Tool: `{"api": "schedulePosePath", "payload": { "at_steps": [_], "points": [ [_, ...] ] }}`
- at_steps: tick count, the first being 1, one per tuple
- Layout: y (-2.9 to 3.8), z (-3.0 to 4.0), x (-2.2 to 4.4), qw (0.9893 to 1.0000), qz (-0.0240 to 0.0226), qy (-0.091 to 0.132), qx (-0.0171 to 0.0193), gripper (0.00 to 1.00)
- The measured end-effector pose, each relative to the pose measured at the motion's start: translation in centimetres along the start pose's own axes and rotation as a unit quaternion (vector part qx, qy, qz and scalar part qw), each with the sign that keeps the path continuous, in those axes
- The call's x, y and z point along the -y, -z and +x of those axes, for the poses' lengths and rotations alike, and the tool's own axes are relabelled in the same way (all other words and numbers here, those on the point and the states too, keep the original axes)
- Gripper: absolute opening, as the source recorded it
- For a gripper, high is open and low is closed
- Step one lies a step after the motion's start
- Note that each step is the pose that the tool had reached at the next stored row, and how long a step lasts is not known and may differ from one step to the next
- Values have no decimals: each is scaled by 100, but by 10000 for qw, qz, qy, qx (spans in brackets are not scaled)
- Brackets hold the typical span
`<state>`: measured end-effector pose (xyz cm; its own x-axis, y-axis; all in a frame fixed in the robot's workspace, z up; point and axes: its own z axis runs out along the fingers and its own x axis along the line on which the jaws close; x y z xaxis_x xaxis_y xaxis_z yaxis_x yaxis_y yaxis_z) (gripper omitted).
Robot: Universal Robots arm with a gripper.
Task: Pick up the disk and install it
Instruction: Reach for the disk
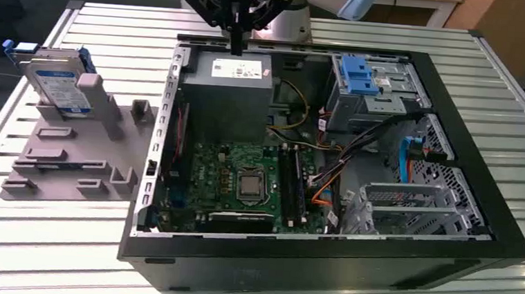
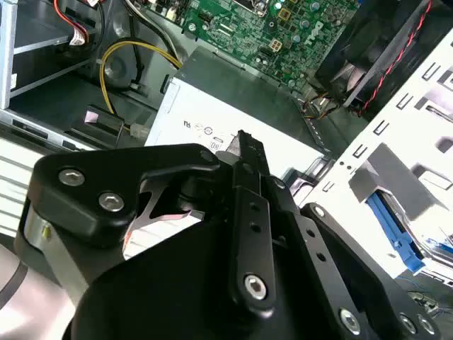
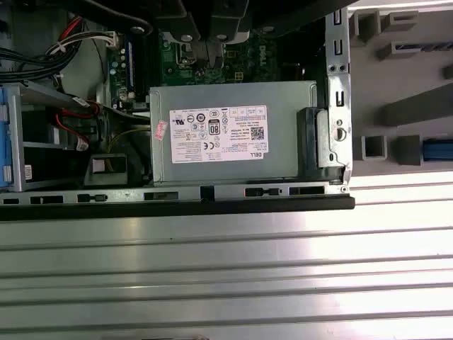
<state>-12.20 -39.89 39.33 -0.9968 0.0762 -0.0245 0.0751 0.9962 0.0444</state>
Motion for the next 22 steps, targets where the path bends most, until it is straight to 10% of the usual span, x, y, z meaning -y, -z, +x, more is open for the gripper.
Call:
{"api": "schedulePosePath", "payload": {
  "at_steps": [14,22],
  "points": [
    [0,2,0,10000,0,0,0,11],
    [4,264,-10,10000,0,0,0,11]
  ]
}}
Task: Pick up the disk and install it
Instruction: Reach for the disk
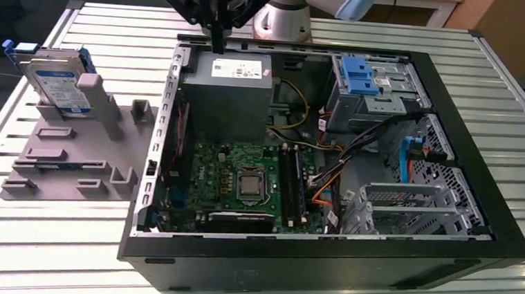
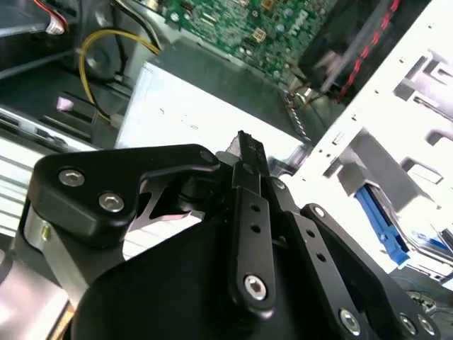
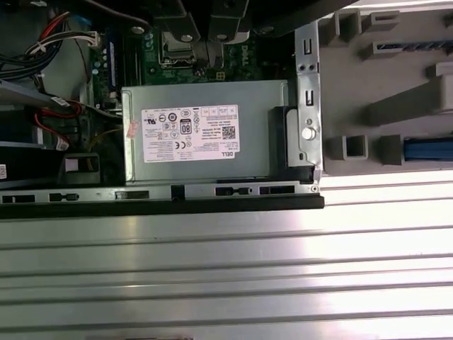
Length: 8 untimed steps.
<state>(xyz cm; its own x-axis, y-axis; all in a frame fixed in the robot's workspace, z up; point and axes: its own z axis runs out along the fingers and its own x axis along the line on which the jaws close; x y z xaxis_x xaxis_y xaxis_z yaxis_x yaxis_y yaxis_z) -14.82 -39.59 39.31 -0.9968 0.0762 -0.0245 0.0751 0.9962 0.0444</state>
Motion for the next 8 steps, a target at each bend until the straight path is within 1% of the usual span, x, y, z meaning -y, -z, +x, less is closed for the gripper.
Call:
{"api": "schedulePosePath", "payload": {
  "at_steps": [4,8],
  "points": [
    [0,121,-61,10000,0,0,0,11],
    [2,283,-64,10000,1,0,0,11]
  ]
}}
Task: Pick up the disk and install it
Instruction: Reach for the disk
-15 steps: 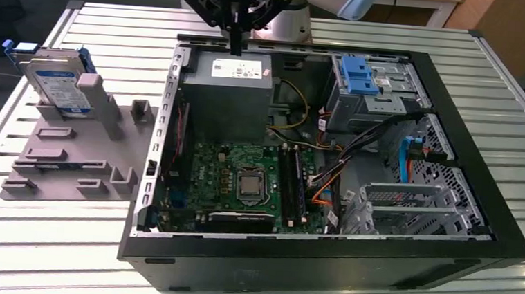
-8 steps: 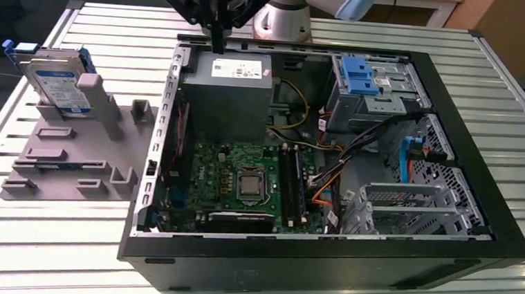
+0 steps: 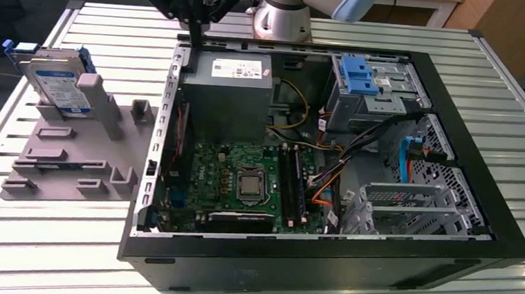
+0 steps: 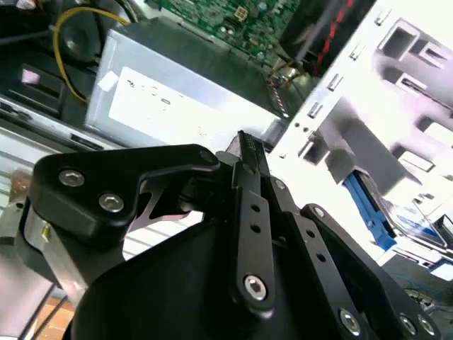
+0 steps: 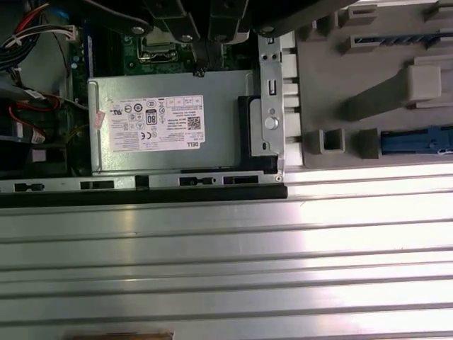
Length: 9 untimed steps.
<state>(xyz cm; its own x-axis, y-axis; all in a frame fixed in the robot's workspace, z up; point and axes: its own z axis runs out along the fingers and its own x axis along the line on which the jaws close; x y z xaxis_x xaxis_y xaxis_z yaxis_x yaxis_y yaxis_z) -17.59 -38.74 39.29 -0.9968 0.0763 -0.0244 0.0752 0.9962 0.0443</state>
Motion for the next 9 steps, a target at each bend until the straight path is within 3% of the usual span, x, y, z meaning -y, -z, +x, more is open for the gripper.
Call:
{"api": "schedulePosePath", "payload": {
  "at_steps": [4,9],
  "points": [
    [1,165,-14,10000,-1,0,0,11],
    [-5,343,-102,10000,-1,1,1,11]
  ]
}}
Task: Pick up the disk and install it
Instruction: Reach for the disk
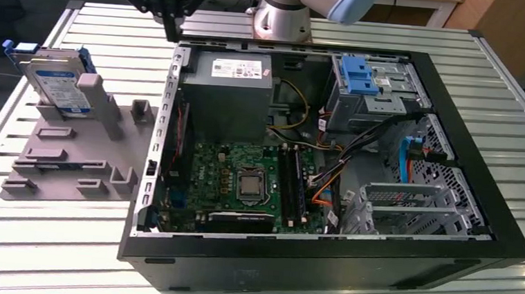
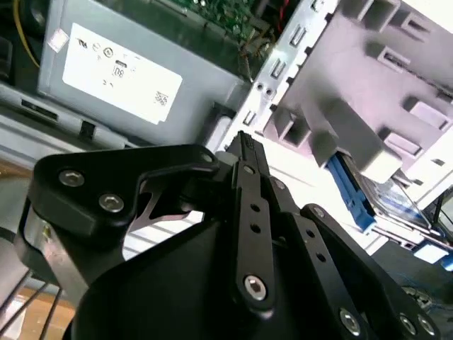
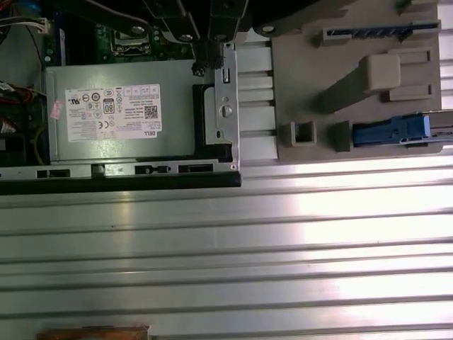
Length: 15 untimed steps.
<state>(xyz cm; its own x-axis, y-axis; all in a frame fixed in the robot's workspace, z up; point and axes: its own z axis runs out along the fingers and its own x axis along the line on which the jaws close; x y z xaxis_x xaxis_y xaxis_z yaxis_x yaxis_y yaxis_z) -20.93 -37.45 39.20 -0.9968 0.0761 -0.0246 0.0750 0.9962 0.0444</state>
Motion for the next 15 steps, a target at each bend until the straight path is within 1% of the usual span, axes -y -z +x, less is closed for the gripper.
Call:
{"api": "schedulePosePath", "payload": {
  "at_steps": [4,5,13,14,15],
  "points": [
    [-3,134,-45,10000,1,0,-1,11],
    [-4,144,-47,10000,0,-1,-1,11],
    [-5,152,-46,10000,0,-1,-1,11],
    [-4,173,-45,10000,1,-1,-1,11],
    [-3,210,-46,10000,0,-1,-1,11]
  ]
}}
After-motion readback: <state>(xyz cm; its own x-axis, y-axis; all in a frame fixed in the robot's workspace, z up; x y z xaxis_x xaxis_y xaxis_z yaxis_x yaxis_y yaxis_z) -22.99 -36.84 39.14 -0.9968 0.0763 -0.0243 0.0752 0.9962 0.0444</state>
